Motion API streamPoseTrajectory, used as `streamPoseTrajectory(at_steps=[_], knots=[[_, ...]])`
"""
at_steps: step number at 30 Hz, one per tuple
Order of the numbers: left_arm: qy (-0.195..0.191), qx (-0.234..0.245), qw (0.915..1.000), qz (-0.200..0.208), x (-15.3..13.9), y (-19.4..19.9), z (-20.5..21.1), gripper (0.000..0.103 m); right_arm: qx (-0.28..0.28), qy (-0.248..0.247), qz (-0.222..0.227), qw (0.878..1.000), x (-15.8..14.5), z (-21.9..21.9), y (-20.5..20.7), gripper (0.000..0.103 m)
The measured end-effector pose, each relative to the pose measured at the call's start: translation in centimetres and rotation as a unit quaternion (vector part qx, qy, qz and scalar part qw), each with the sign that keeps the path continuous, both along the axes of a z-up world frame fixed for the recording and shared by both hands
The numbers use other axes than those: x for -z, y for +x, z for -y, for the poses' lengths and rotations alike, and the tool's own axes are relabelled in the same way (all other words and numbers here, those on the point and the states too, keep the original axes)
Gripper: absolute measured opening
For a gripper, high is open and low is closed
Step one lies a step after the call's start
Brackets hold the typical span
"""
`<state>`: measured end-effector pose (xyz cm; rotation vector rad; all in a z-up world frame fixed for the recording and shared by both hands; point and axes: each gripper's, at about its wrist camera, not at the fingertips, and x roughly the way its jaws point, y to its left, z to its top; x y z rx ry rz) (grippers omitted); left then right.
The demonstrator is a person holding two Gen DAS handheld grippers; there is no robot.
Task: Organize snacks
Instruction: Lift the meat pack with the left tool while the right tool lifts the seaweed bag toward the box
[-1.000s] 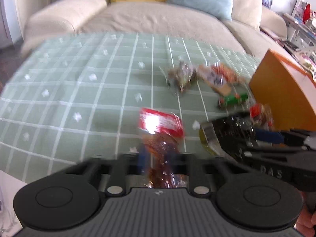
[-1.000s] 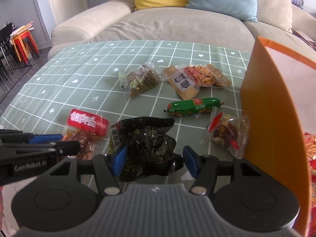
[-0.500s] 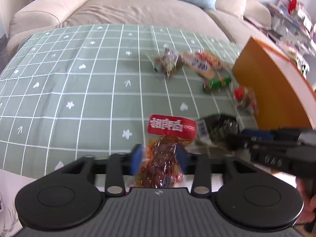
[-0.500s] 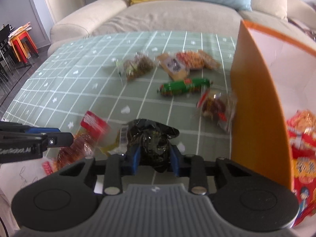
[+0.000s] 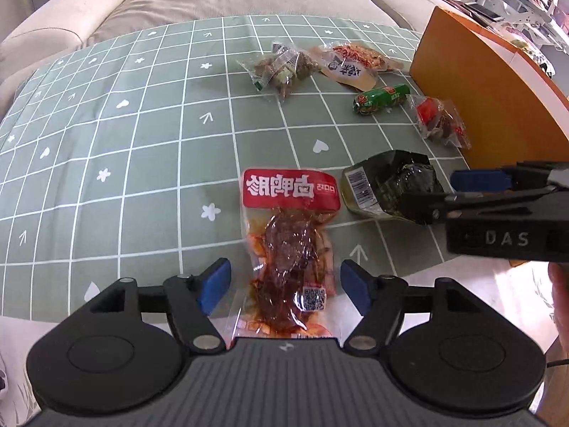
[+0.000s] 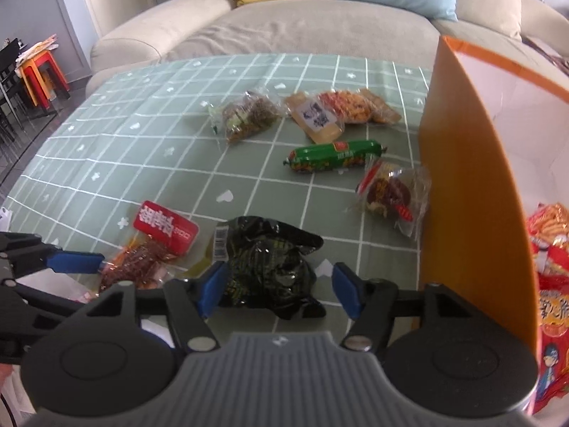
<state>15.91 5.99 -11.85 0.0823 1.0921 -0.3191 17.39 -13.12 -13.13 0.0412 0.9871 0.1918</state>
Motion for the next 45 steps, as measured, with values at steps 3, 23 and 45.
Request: streamPoseTrajectory(at_steps=[3,23,45], knots=[[-0.001,0.003,1.0000,0.009,0.1,0.1,0.1,0.079,0.012,0.011,-0.014,1.000,0.7,0.2,0.6,0.075],[-0.068,-0.015,0.9967,0.040,-0.8,0.4,-0.7,0.034,-0.016,0.002,0.014,1.000,1.2,-1.5,0.3,0.050],[-0.202,-0.031,0.9782,-0.035,-2.5,-0.1,-0.5,0.024,-0.018,0.001,-0.002,1.000,1.1,-1.2,-1.4,0.049]])
